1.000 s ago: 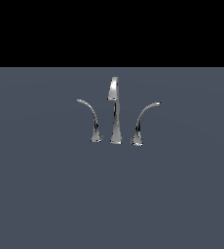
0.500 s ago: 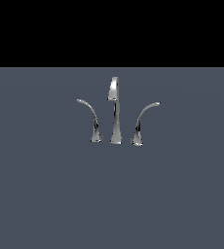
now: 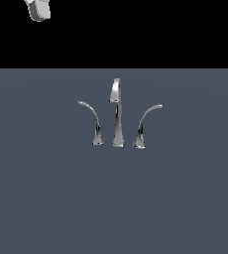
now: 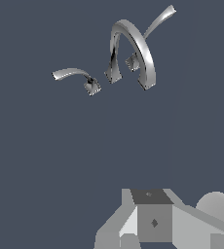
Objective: Turn on the faucet by rotating a designated handle.
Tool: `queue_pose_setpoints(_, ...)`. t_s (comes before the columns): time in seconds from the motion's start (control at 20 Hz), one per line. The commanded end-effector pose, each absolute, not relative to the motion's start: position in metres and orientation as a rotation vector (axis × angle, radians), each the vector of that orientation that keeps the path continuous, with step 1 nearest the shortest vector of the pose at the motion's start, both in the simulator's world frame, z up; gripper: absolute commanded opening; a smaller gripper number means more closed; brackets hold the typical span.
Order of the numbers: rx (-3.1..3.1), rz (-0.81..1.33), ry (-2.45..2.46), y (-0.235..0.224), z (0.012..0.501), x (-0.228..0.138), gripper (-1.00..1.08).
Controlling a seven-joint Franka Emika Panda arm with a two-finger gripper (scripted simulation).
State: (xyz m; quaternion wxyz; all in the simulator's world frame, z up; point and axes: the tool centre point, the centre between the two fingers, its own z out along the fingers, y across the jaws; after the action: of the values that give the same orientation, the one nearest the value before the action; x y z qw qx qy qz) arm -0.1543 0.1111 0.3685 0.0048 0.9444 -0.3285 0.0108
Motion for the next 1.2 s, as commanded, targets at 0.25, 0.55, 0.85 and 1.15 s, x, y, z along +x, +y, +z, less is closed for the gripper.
queue_pose_setpoints(0.25,2.875,0.027,-1.256,0.128,0.339,-0.120,-1.00)
queue_pose_setpoints(0.55,2.799,0.023,-1.425,0.136,0.316,-0.092,-1.00)
queue_pose_setpoints(0.85,2.714,0.018,-1.584,0.141,0.294,-0.064,-1.00)
queue_pose_setpoints(1.15,2.619,0.015,-1.738,0.143,0.272,-0.035,-1.00)
